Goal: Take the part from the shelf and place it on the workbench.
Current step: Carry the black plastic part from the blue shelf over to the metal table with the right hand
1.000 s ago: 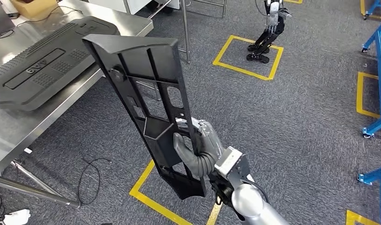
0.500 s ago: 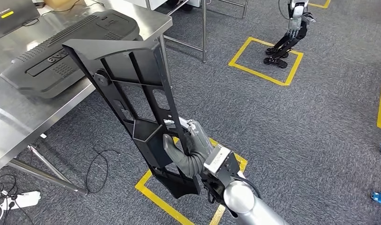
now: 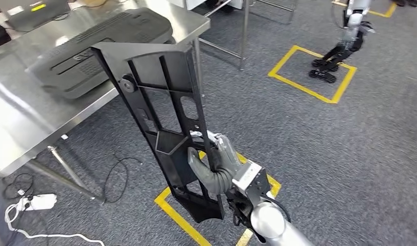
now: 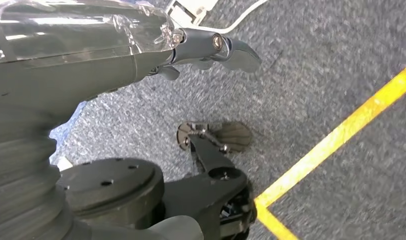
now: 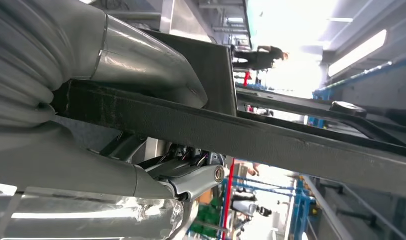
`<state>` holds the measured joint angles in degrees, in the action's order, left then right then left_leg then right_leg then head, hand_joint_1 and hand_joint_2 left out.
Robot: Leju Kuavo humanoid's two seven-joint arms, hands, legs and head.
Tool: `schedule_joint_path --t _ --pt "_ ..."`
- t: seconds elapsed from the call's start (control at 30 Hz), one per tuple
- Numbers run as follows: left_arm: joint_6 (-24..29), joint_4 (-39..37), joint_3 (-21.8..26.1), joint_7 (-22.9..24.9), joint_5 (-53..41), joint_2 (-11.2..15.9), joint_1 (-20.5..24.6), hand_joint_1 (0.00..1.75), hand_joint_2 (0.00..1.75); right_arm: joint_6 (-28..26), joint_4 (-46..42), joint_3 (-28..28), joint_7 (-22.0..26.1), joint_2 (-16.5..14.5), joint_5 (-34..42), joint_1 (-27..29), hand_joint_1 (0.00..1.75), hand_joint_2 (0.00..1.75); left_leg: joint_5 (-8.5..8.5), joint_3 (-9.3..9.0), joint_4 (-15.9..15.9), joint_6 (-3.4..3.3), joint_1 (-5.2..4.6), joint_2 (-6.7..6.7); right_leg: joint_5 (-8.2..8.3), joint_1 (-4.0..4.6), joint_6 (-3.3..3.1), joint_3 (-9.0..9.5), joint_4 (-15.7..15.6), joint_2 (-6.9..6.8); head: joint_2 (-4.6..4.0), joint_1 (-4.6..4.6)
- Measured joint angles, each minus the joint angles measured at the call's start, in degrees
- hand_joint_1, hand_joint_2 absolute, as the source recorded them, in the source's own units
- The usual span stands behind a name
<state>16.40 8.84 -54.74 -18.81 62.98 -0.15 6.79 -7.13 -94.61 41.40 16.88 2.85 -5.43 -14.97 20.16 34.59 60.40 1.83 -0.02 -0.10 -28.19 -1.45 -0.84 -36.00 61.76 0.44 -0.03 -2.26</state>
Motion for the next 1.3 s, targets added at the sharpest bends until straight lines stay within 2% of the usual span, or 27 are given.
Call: schedule_joint_path --t 0.07,0.1,0.17,0.2,0.23,0.27,0.33,0.4,0.53,0.57,0.63,0.7,0.73,0.77,0.83,0.87,0.9,0.93,1.0,1.03,1.07,1.1,1.13,1.2,1.23,1.27,1.3 --pt "0.0 0.0 0.0 0.1 0.0 0.0 0.0 0.0 1.75 0.0 0.0 0.0 0.0 0.0 0.0 0.0 1.75 1.75 1.5 0.74 2.2 0.5 0.21 0.02 0.05 -0.01 -0.43 0.12 -0.1 -0.06 -0.01 -0.65" --pt "-0.1 0.0 0.0 0.2 0.0 0.0 0.0 0.0 1.75 0.0 0.0 0.0 0.1 0.0 0.0 0.0 1.75 1.75 3.05 1.87 5.0 0.82 0.35 0.03 0.07 -0.04 -0.59 0.17 -0.2 -0.12 0.0 -1.03" --pt "-0.2 0.0 0.0 0.3 0.1 0.0 -0.1 0.0 1.75 0.0 0.0 0.0 0.1 -0.1 0.1 0.0 1.75 1.75 6.43 5.31 12.3 1.22 0.56 0.06 -0.01 0.04 -0.8 0.18 -0.2 -0.22 -0.01 -1.9" --pt "-0.3 0.0 0.0 0.4 0.1 0.0 -0.1 0.0 1.75 0.0 0.0 0.0 0.1 -0.1 0.2 0.0 1.75 1.75 7.32 6.78 15.2 1.25 0.63 0.06 -0.05 0.09 -0.86 0.19 -0.2 -0.24 -0.01 -2.15" --pt "-0.4 0.0 0.0 0.4 0.1 0.0 -0.1 0.0 1.75 0.0 0.0 0.0 0.1 -0.1 0.2 0.0 1.75 1.75 7.16 7.43 16.3 1.15 0.64 0.06 -0.09 0.17 -0.91 0.22 -0.2 -0.25 -0.02 -2.32" --pt "-0.5 0.0 0.0 0.5 0.1 0.0 -0.2 0.0 1.75 0.0 0.0 0.0 0.1 -0.1 0.3 0.0 1.75 1.75 5.91 7.03 15.1 0.88 0.59 0.06 -0.15 0.25 -0.94 0.3 -0.2 -0.24 -0.02 -2.45" --pt "-0.7 0.0 0.0 0.5 0.2 0.0 -0.1 0.0 1.75 0.0 0.0 0.0 0.2 -0.1 0.3 -0.1 1.75 1.75 1.85 3.8 7.7 -0.17 0.19 0.08 -0.25 0.37 -1.0 0.58 -0.3 -0.23 -0.01 -2.69" --pt "-0.8 0.0 0.0 0.6 0.2 0.0 -0.1 0.0 1.75 0.1 0.0 0.0 0.3 -0.1 0.4 -0.2 1.75 1.75 -0.32 1.07 1.1 -1.2 -0.38 0.39 -0.36 0.41 -0.72 0.83 -0.6 -0.28 -0.01 -2.8" --pt "-0.9 0.0 0.0 0.6 0.3 -0.1 -0.3 0.0 1.75 0.2 0.0 0.0 0.3 -0.2 0.5 -0.3 1.75 1.75 -0.5 -0.7 -3.0 -2.39 -0.66 0.49 0.79 0.1 0.48 1.73 -0.3 -0.87 -0.01 -2.73" --pt "-0.9 0.0 0.0 0.6 0.3 -0.1 -0.3 0.0 1.75 0.3 0.0 0.0 0.3 -0.2 0.5 -0.4 1.75 1.75 -0.59 -1.47 -3.5 -2.6 -0.58 0.37 0.19 0.06 0.61 1.47 0.5 -0.87 -0.01 -2.62" --pt "-1.0 0.0 0.0 0.6 0.2 -0.2 -0.3 0.0 1.75 0.3 0.0 0.0 0.4 -0.1 0.6 -0.6 1.75 1.75 -0.63 -2.4 -3.9 -2.81 -0.51 0.23 -2.86 0.1 0.79 -0.84 5.2 -0.64 -0.02 -2.21" --pt "-1.0 0.0 0.0 0.7 0.2 -0.3 -0.3 0.0 1.75 0.4 0.0 0.0 0.4 -0.1 0.6 -0.5 1.75 1.75 -0.31 -2.56 -3.7 -2.76 -0.53 0.2 -5.62 0.11 1.13 -4.52 11.3 -0.55 -0.01 -1.71" --pt "-1.0 0.0 0.0 0.7 0.2 -0.3 -0.3 0.0 1.75 0.4 0.0 0.0 0.4 0.0 0.6 -0.4 1.75 1.75 -0.04 -2.71 -3.5 -2.62 -0.5 0.2 -5.65 0.08 1.34 -5.59 12.6 -0.55 -0.01 -1.44" --pt "-1.0 0.0 0.0 0.7 0.1 -0.3 -0.4 0.0 1.75 0.4 0.0 0.0 0.4 0.0 0.6 -0.3 1.75 1.75 0.31 -2.96 -3.3 -2.43 -0.42 0.18 -4.51 0.03 1.55 -5.67 11.9 -0.56 0.0 -1.17" --pt "-1.1 0.0 0.0 0.7 0.1 -0.4 -0.5 0.0 1.75 0.4 0.0 -0.1 0.4 0.1 0.6 -0.3 1.75 1.75 1.35 -3.69 -2.8 -1.84 -0.16 0.16 -0.15 -0.13 1.85 -3.2 5.5 -0.54 -0.01 -0.52" --pt "-1.1 0.0 0.0 0.7 0.1 -0.4 -0.4 0.0 1.75 0.4 0.0 -0.1 0.4 0.1 0.6 -0.3 1.75 1.75 1.89 -3.93 -2.4 -1.46 -0.06 0.16 0.99 -0.06 1.9 -1.96 2.4 -0.49 -0.02 -0.24" --pt "-1.1 0.0 0.0 0.8 0.1 -0.4 -0.3 0.0 1.75 0.4 0.0 -0.1 0.4 0.1 0.6 -0.3 1.75 1.75 2.35 -3.89 -2.0 -1.08 -0.01 0.19 1.34 0.06 1.57 -1.18 0.3 -0.42 -0.01 0.03" --pt "-1.1 0.0 0.0 0.8 0.0 -0.4 -0.3 0.0 1.75 0.4 0.1 -0.1 0.4 0.2 0.6 -0.2 1.75 1.75 2.74 -3.75 -1.7 -0.73 0.0 0.26 0.95 0.22 1.06 -0.96 -0.4 -0.34 -0.01 0.14" --pt "-1.1 0.0 0.0 0.9 0.0 -0.4 -0.2 0.0 1.75 0.4 0.0 -0.1 0.4 0.2 0.7 0.0 1.75 1.75 3.23 -3.75 -1.3 -0.18 0.01 0.35 0.33 0.35 -0.24 -0.83 -0.6 -0.25 -0.01 -0.04" --pt "-1.1 0.0 0.0 0.9 -0.1 -0.4 -0.2 0.0 1.75 0.4 0.0 -0.1 0.4 0.2 0.7 0.1 1.75 1.75 3.42 -3.9 -0.9 0.07 0.05 0.37 0.26 0.29 -0.63 -0.45 -0.7 -0.22 -0.01 -0.24" --pt "-1.0 0.0 0.0 0.9 -0.1 -0.4 -0.1 0.0 1.75 0.4 0.0 -0.1 0.4 0.2 0.8 0.1 1.75 1.75 3.48 -3.66 0.3 0.33 0.09 0.35 -0.04 0.21 -0.97 0.07 -0.8 -0.22 0.0 -0.52" --pt "-1.0 0.0 0.0 0.9 -0.2 -0.4 -0.1 0.0 1.75 0.3 -0.1 -0.1 0.4 0.2 0.8 0.0 1.75 1.75 3.79 -2.6 2.6 0.62 0.19 0.35 -0.36 0.12 -1.23 0.7 -0.9 -0.23 0.0 -0.86" --pt "-1.0 0.0 0.0 0.9 -0.2 -0.4 0.0 0.0 1.75 0.3 -0.1 -0.1 0.4 0.2 0.8 0.0 1.75 1.75 4.43 -0.75 6.0 0.92 0.32 0.35 -0.78 0.1 -1.44 1.31 -1.1 -0.27 0.0 -1.18" --pt "-1.0 0.0 0.0 0.9 -0.3 -0.4 -0.1 0.0 1.75 0.3 -0.1 -0.2 0.4 0.2 0.8 0.0 1.75 1.75 6.96 4.42 13.7 1.35 0.59 0.36 -1.81 0.11 -1.62 2.58 -1.1 -0.26 -0.01 -1.78" --pt "-0.9 0.0 0.0 0.9 -0.3 -0.4 -0.2 0.0 1.75 0.3 -0.1 -0.2 0.4 0.2 0.8 0.1 1.75 1.75 7.98 6.54 16.0 1.39 0.65 0.36 -2.36 0.12 -1.61 3.28 -1.1 -0.19 -0.01 -1.93" --pt "-0.9 0.0 0.0 0.9 -0.3 -0.4 -0.3 0.0 1.75 0.3 -0.1 -0.2 0.4 0.2 0.8 0.1 1.75 1.75 8.27 7.89 16.4 1.27 0.63 0.36 -2.94 0.12 -1.6 4.07 -1.2 -0.09 -0.02 -2.07" --pt "-0.8 0.0 0.0 0.9 -0.3 -0.4 -0.4 0.0 1.75 0.3 -0.1 -0.2 0.4 0.2 0.8 0.1 1.75 1.75 7.31 8.3 14.8 0.97 0.49 0.36 -3.53 0.12 -1.58 4.95 -1.3 -0.02 -0.02 -2.24"
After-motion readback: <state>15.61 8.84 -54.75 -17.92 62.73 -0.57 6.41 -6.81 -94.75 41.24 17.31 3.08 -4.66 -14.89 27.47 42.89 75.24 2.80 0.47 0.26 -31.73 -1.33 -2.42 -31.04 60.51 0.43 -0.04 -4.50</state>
